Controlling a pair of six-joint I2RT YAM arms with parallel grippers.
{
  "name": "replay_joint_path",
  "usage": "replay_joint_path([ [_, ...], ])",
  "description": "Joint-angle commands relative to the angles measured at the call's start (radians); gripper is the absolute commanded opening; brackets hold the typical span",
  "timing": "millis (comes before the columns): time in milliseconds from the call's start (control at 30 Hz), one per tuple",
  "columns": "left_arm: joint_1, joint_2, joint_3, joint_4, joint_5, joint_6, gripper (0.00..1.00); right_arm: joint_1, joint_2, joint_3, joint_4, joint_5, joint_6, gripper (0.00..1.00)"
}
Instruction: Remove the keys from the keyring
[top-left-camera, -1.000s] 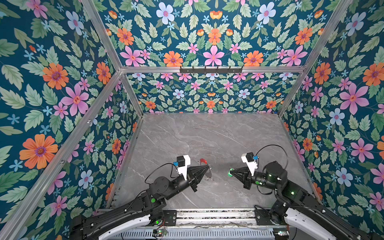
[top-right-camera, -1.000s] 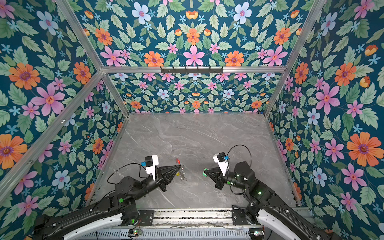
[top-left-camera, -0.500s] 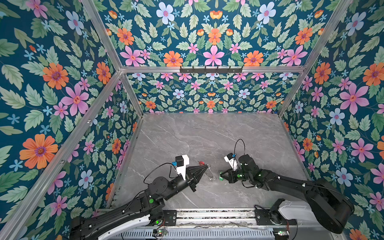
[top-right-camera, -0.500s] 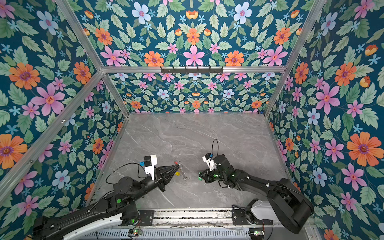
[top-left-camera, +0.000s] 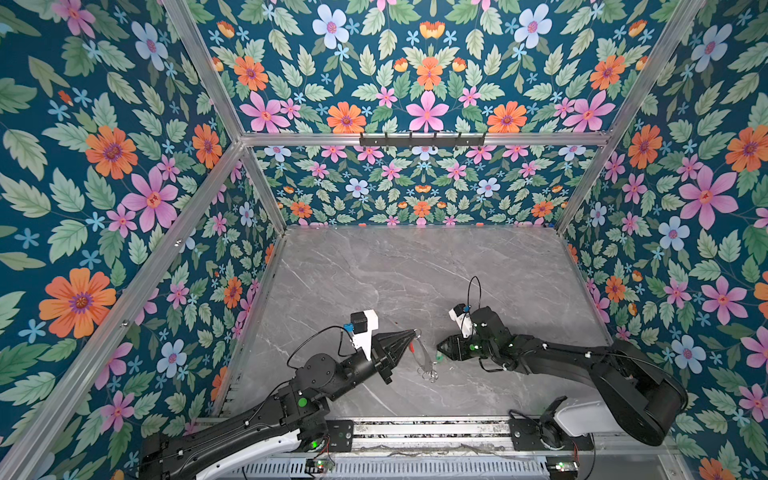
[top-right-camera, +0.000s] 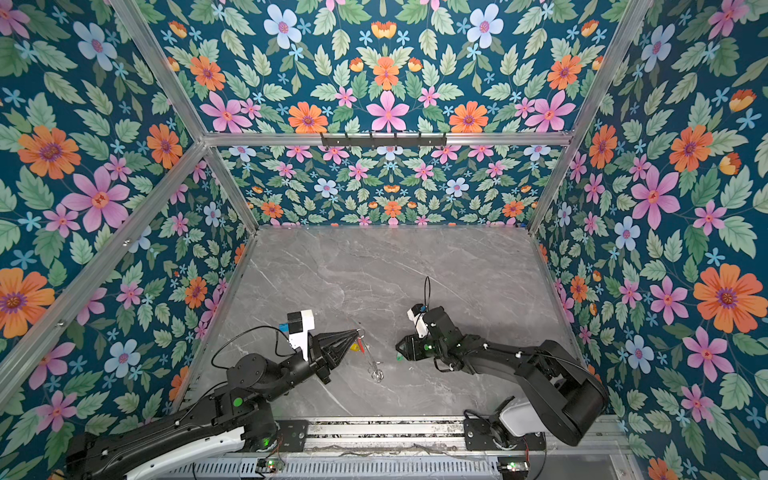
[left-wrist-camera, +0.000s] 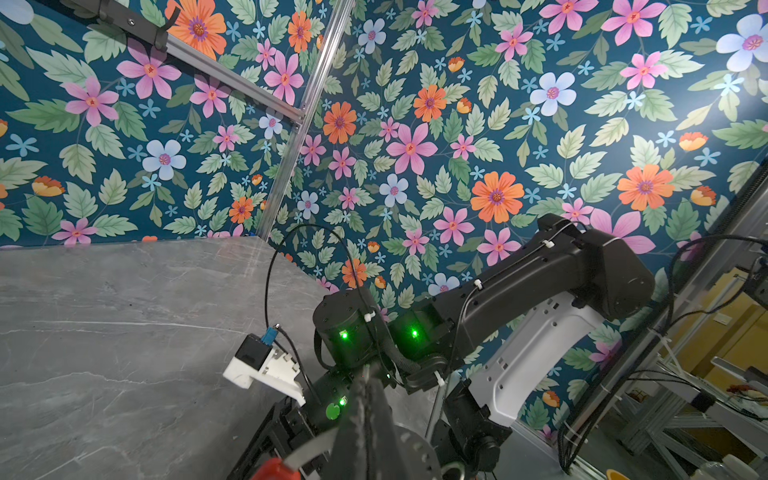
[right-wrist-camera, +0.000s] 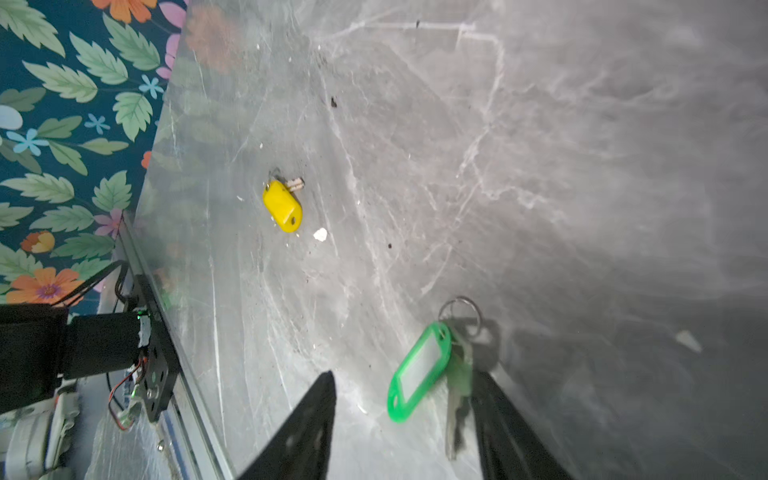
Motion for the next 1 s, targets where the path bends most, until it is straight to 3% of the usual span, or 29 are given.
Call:
replay_joint_path([
  [0,0.001,-0.001,0.0,0.02,-0.008,-0.009,0.0,0.001,-0.071,0.001,-0.047,0.054,-0.005,0.63],
  [300,0.001,0.016,0.012,0.014,-0.017,-0.013,0.0,-0.001,-0.453,0.088,-0.345,0.113,-0.056,0.68],
  [500,0.0,0.033,0.028,0.01,-0.017,-0.013,0.0,0.003,-0.645,0.232,-0.503,0.077,-0.088,0.68],
  [633,0.001,0.045,0.035,0.004,-0.034,-0.017,0.0,0.093,-0.666,0.32,-0.515,0.055,-0.115,0.71],
  [700,0.001,0.052,0.043,-0.004,-0.05,-0.021,0.0,0.216,-0.648,0.362,-0.523,0.124,-0.163,0.8],
  [800,0.001,0.071,0.063,-0.032,-0.068,-0.025,0.0,0.382,-0.589,0.415,-0.528,0.241,-0.24,0.83],
  [967,0.001,0.087,0.07,-0.025,-0.059,-0.029,0.0,0.465,-0.475,0.45,-0.521,0.341,-0.307,0.83],
])
